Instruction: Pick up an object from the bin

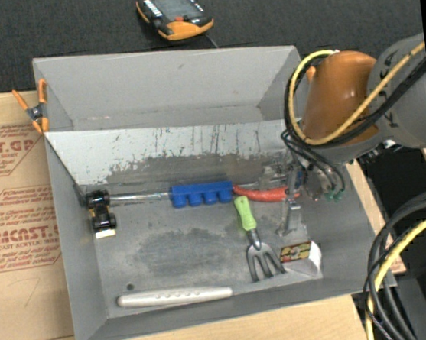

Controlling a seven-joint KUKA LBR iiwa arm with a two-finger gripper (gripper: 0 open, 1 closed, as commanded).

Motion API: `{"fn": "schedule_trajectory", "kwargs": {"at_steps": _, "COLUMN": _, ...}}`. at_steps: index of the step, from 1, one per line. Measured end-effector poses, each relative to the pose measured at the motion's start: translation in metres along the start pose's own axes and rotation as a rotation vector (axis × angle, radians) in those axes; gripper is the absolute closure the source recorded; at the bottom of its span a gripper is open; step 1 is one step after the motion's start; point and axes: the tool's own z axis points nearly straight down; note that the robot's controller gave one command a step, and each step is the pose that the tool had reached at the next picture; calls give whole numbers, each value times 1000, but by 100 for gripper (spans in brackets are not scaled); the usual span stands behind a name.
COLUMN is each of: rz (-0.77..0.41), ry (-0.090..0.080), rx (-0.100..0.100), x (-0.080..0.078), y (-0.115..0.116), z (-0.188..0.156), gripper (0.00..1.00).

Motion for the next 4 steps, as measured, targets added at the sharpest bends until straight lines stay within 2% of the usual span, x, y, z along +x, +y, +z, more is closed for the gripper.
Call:
{"fn": "schedule_trajectory", "kwargs": {"at_steps": 1, "rz": -1, "ry": -7, "rx": 1, "x": -2, "y": 0, "z": -5, "gripper": 0}}
{"fn": "schedule_trajectory", "kwargs": {"at_steps": 2, "rz": 132, "ry": -9, "rx": -3, "x": -19, "y": -42, "z": 78, "gripper": 0}}
{"fn": "schedule_trajectory", "kwargs": {"at_steps": 3, "rz": 245, "ry": -14, "rx": -3, "x": -20, "y": -34, "z": 78, "gripper": 0}}
{"fn": "schedule_trajectory", "kwargs": {"at_steps": 4, "rz": 136, "ry": -13, "rx": -2, "x": -21, "y": -41, "z": 77, "gripper": 0}}
